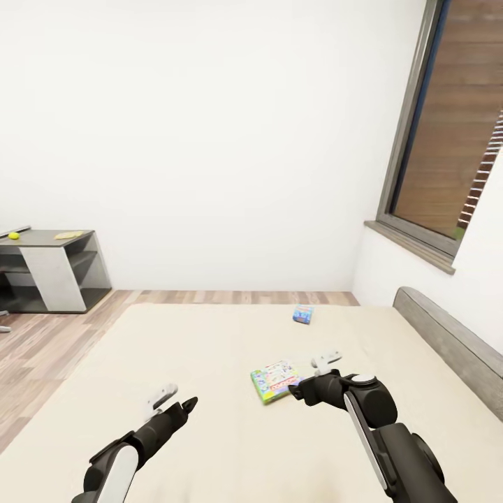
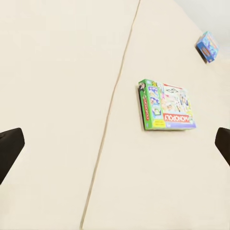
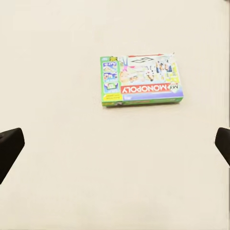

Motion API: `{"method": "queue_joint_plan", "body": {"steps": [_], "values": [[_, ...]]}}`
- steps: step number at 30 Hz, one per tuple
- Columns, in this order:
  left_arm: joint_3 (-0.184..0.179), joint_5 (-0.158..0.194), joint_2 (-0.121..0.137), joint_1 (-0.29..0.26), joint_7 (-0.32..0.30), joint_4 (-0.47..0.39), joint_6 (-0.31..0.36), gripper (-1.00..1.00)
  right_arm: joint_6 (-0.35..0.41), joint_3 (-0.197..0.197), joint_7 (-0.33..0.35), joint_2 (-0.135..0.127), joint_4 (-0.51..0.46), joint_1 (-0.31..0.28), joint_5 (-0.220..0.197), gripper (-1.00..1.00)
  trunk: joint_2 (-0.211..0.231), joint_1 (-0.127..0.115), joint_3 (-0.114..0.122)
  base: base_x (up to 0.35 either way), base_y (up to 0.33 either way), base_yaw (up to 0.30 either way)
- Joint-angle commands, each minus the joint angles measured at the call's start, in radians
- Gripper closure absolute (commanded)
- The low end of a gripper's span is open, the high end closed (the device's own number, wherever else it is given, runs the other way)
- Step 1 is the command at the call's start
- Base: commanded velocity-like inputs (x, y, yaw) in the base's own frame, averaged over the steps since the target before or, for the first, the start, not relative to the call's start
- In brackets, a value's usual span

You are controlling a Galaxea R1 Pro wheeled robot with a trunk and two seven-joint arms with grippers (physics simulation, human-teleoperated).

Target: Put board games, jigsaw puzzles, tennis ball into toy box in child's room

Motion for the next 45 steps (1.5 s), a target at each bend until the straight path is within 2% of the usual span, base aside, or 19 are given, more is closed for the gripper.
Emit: {"method": "queue_joint_plan", "body": {"steps": [1, 45], "values": [[0.001, 0.011, -0.001, -0.001, 0.008, -0.002, 0.005, -1.00, 0.003, 0.001, 0.008, -0.001, -0.001, -0.001, 0.011, -1.00, -0.001, 0.000, -0.001, 0.000, -0.090, 0.000], [0.003, 0.011, -0.001, 0.000, 0.008, -0.002, 0.005, -1.00, 0.003, 0.000, 0.008, -0.001, 0.000, -0.001, 0.011, -1.00, -0.001, 0.000, -0.001, 0.000, -0.026, 0.000]]}}
